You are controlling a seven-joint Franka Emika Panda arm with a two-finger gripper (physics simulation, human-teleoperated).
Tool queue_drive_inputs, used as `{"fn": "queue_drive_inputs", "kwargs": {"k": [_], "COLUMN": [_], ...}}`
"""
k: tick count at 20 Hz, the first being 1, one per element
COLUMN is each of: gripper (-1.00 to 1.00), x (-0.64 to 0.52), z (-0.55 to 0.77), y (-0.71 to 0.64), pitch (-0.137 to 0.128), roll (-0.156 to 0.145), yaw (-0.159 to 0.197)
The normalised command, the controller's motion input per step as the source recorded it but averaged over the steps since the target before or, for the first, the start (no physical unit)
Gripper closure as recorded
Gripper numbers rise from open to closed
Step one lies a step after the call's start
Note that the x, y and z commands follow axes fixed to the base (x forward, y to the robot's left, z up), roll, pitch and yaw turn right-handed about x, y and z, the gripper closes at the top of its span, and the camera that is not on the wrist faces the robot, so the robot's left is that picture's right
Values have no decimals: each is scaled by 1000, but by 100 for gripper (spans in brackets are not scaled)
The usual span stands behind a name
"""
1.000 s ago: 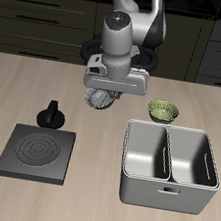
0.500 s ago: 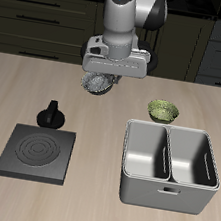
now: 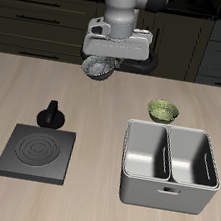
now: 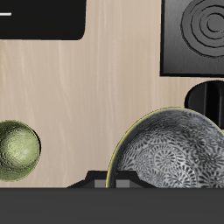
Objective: Place the black bowl on the flat stove and turn on the flat stove
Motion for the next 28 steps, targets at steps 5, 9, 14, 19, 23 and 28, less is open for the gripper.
{"fn": "queue_drive_inputs", "kwargs": {"k": [5, 9, 14, 19, 23, 28], "gripper": [100, 100, 100, 100, 100, 100], "x": [24, 49, 93, 271, 279, 421], "z": [134, 119, 92, 201, 158, 13], "y": [-26, -57, -60, -250, -330, -343], "pitch": [-15, -22, -15, -28, 4, 64], "roll": [-6, -8, -6, -40, -47, 13], "yaw": [13, 15, 22, 41, -6, -52]}}
